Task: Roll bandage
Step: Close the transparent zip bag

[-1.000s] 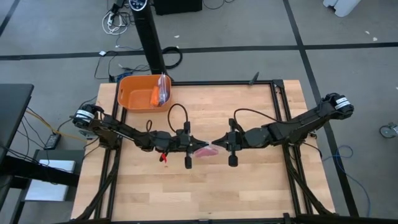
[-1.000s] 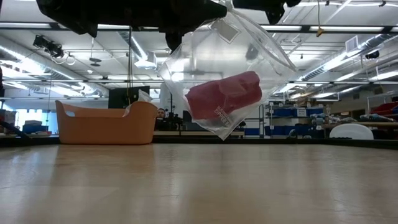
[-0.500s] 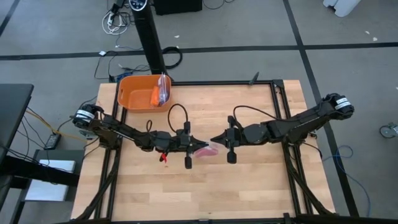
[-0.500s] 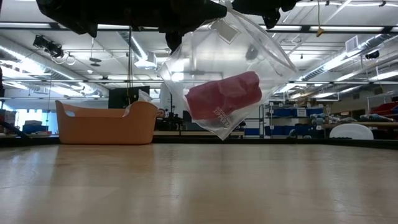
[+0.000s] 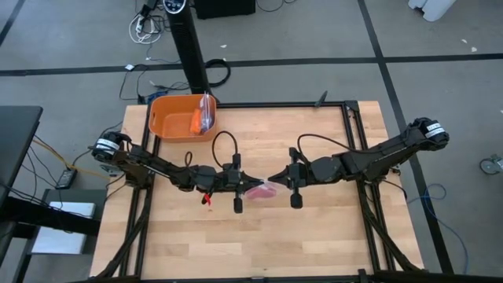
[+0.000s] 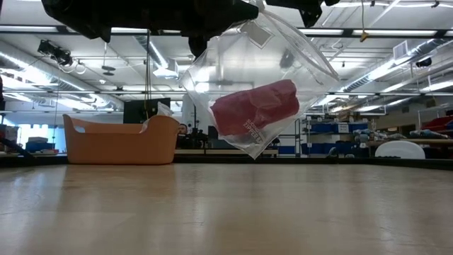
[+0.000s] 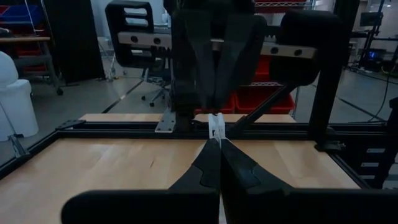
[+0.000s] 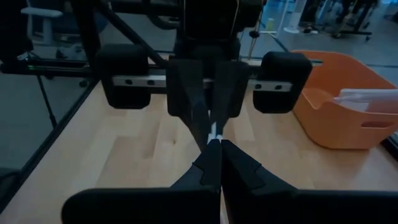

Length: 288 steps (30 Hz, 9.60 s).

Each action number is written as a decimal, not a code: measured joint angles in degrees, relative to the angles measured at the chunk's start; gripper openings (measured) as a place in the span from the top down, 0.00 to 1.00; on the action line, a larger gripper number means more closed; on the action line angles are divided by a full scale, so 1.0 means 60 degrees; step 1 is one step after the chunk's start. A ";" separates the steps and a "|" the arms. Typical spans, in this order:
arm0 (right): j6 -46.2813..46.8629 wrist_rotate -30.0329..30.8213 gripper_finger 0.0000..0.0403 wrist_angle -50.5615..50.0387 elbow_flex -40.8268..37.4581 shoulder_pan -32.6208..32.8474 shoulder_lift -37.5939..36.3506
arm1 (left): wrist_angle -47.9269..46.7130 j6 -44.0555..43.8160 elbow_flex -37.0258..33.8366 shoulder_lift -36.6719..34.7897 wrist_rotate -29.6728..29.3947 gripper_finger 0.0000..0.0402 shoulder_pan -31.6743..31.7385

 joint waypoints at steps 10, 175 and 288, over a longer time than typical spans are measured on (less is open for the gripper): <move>-0.0011 -0.0388 1.00 0.0190 0.0000 -0.0078 0.0113 | 0.0007 -0.0007 0.0004 0.0000 0.0002 1.00 0.0045; 0.0080 -0.2090 1.00 -0.4821 0.1694 -0.0902 -0.0069 | -0.6079 -0.0530 0.3109 -0.0211 0.1432 0.91 0.0634; 0.0371 0.1193 0.87 -0.5711 0.2750 -0.0145 0.0302 | -0.5691 -0.2565 0.3140 -0.0211 0.0080 1.00 0.0991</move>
